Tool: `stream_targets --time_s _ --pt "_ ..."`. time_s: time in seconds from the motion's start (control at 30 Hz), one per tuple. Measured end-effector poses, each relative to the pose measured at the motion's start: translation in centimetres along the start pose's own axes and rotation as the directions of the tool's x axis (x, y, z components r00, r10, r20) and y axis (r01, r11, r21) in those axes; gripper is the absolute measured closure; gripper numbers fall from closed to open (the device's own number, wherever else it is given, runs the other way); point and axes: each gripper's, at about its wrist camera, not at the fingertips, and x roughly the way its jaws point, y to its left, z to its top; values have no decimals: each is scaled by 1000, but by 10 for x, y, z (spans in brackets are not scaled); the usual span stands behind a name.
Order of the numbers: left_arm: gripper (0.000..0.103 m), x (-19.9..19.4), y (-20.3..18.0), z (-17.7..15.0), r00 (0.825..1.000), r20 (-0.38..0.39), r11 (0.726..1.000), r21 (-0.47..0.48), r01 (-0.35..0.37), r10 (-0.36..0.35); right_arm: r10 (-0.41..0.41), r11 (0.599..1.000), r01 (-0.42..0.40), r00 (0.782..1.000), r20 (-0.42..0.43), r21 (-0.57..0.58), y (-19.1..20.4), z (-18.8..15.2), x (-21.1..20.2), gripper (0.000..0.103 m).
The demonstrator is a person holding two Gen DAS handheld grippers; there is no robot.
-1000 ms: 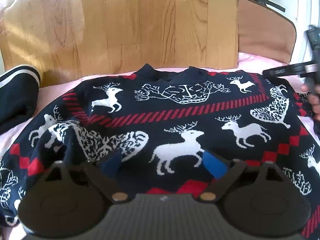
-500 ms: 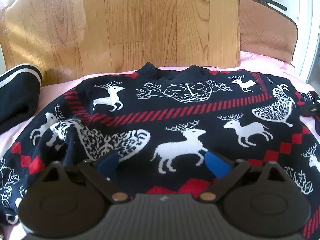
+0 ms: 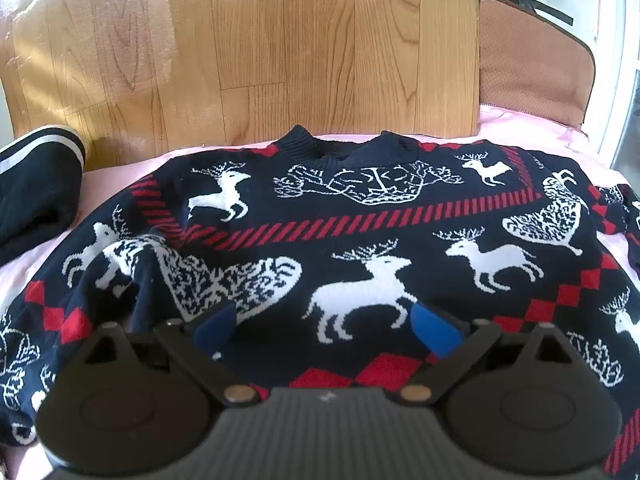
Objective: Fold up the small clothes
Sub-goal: 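Grasp a sweater sleeve with the right tool and fold it across the body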
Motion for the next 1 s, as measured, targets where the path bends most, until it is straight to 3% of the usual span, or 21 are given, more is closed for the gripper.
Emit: stream_targets --time_s 0.2,0.23,0.27,0.3,0.33,0.47,0.53,0.63,0.73,0.83,0.97,1.0 --pt "6 -2 1 0 1000 5 1000 -11 9 -9 13 990 -29 993 -113 -140 23 -26 25 29" --pt "6 -2 2 0 1000 7 1000 -15 11 -11 -6 984 -9 996 -85 -178 25 -32 28 30" --pt "6 -3 3 0 1000 10 1000 -20 16 -15 -3 980 -10 998 -67 -197 24 -33 30 41" --pt "6 -4 4 0 1000 14 999 -27 22 -22 -18 982 5 998 -67 -188 22 -29 30 84" --pt "6 -5 6 0 999 19 999 -37 30 -29 -48 985 33 995 -86 -168 20 -21 31 92" --pt "5 -12 23 0 995 55 988 -126 89 -82 -36 999 34 999 -40 -40 12 19 21 93" --pt "5 -15 37 0 993 66 976 -186 113 -103 26 1000 -27 1000 5 12 19 45 11 93" --pt "6 -22 60 -1 993 87 964 -245 99 -80 124 992 -125 990 70 12 49 90 -1 93" --pt "6 -29 81 -6 993 112 964 -263 50 -20 255 966 -257 962 97 6 94 134 -5 93" --pt "6 -35 97 -12 988 142 966 -258 -30 68 384 923 -385 919 89 -3 147 164 -1 93" --pt "6 -37 109 -11 986 153 956 -294 -12 59 551 834 -548 834 42 -57 236 179 9 93" --pt "6 -36 110 -10 987 152 957 -291 -13 59 569 821 -566 822 25 -72 254 178 13 93"
